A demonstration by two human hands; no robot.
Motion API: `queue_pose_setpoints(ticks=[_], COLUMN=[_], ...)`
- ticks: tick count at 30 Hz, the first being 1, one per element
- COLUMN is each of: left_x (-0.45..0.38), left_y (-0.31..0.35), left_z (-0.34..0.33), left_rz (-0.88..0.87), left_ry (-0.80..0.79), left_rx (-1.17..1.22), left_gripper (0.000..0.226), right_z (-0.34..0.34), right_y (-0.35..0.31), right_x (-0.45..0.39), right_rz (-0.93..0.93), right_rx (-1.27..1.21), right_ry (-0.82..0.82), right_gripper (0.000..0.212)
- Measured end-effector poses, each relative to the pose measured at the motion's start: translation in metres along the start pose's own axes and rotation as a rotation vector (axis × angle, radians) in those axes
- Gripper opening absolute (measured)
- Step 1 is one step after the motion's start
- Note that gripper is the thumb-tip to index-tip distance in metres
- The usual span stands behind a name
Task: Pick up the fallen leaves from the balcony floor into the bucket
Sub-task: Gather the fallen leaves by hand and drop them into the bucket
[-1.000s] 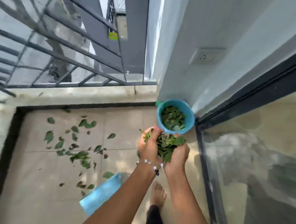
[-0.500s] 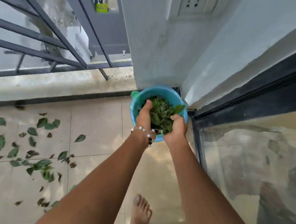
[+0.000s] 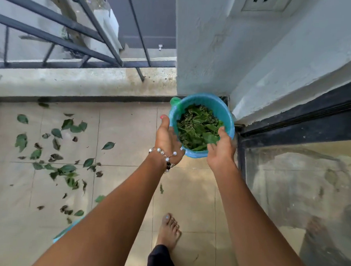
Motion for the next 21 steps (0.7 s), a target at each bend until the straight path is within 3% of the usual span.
queue_pose_setpoints(ticks=[2,4,10,15,21], left_x=[0.027,0.040,0.073,0.077,0.024], left_y=[0.001,0.004,0.013,0.000,-0.024], left_z=[0.026,0.065,0.182,0.282,0.364], left_rz=[-0.047,-0.121,-0.211,-0.239,-0.286], left_ry=[-0.008,0.057,0.324,0.447,0.472], left_rx=[-0.057,-0.180,-0.266,-0.303,-0.460], left_gripper=[0.078,0.064,0.016,0.010,0.012], right_z=[-0.001,-0.006,-0.028,-0.021,-0.015], right_y=[0.002,0.013,0.098,0.169,0.251], right_x=[0.016,0.032,0.065,0.061,-0.005], right_rz=[0.156,0.290,0.384,0.412,0.405], right_rx=[0.149,0.356,0.969,1.320,1.579], right_ry=[0.046,0.017,-0.256,-0.293,-0.273], right_gripper=[0.016,0.015,0.021,0.008,0.012])
Point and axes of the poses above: each hand's wrist, its own x-axis away from the middle knuckle, its own z-axis out of the back of the hand, y = z × x, the point moved 8 cm from there along -x, towards the middle knuckle, and after that the axes turned 7 degrees about x, right-handed, at the moved point
